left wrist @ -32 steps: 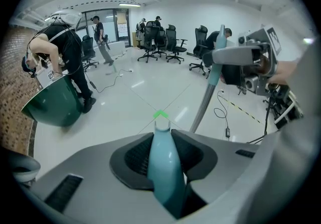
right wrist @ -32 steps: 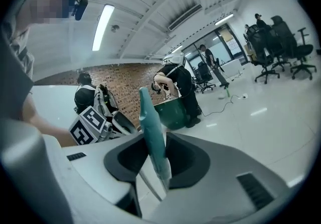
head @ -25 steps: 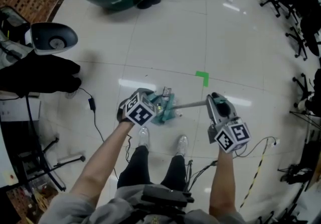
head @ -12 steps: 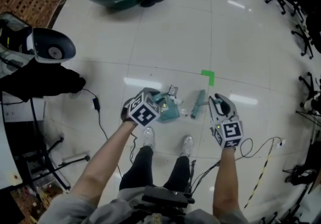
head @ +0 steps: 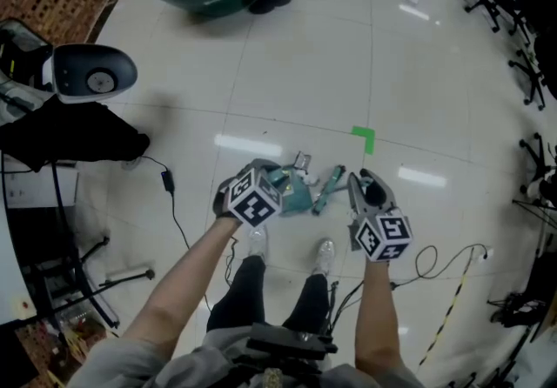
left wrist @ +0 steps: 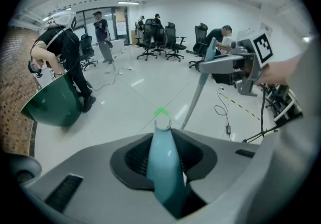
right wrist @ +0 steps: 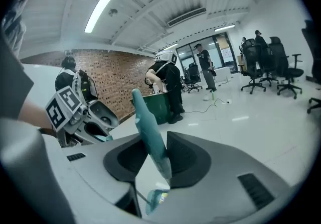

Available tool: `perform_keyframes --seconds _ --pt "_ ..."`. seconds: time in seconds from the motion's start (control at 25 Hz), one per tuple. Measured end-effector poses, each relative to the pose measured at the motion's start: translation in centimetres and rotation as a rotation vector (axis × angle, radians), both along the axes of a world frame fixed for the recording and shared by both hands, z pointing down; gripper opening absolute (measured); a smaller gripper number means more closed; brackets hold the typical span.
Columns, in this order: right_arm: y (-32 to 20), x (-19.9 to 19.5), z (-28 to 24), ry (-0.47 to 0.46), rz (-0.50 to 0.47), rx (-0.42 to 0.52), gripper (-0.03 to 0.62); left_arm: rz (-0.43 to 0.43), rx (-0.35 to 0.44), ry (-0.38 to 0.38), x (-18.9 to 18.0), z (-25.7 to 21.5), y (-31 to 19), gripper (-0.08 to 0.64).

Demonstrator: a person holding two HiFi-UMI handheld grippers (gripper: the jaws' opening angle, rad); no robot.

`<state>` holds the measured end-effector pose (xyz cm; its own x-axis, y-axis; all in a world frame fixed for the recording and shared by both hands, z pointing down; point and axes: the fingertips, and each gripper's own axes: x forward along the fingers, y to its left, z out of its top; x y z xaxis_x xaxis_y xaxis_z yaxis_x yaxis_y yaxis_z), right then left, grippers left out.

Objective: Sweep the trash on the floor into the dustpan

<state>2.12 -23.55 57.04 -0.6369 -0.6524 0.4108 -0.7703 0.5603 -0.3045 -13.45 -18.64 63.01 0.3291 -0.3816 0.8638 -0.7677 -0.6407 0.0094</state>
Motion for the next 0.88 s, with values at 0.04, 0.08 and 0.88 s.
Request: perform_keyframes --seconds 0.04,0.08,0.88 --pt "-0.2 -0.2 -0.3 -0.028 0.000 -0.010 0.114 0.000 -0.002 -0.002 -0.1 0.0 0.0 0.112" --pt "-0.3 -0.4 -0.6 -0.057 -0.002 -0.019 0.114 0.000 -0.003 -0.003 -0.2 0.0 0.0 0.112" --pt "-5.7 -4.6 -8.3 -0.004 -0.189 0.187 0.089 -0.093 -0.060 -0.021 -4.8 -0.5 1.9 0.106"
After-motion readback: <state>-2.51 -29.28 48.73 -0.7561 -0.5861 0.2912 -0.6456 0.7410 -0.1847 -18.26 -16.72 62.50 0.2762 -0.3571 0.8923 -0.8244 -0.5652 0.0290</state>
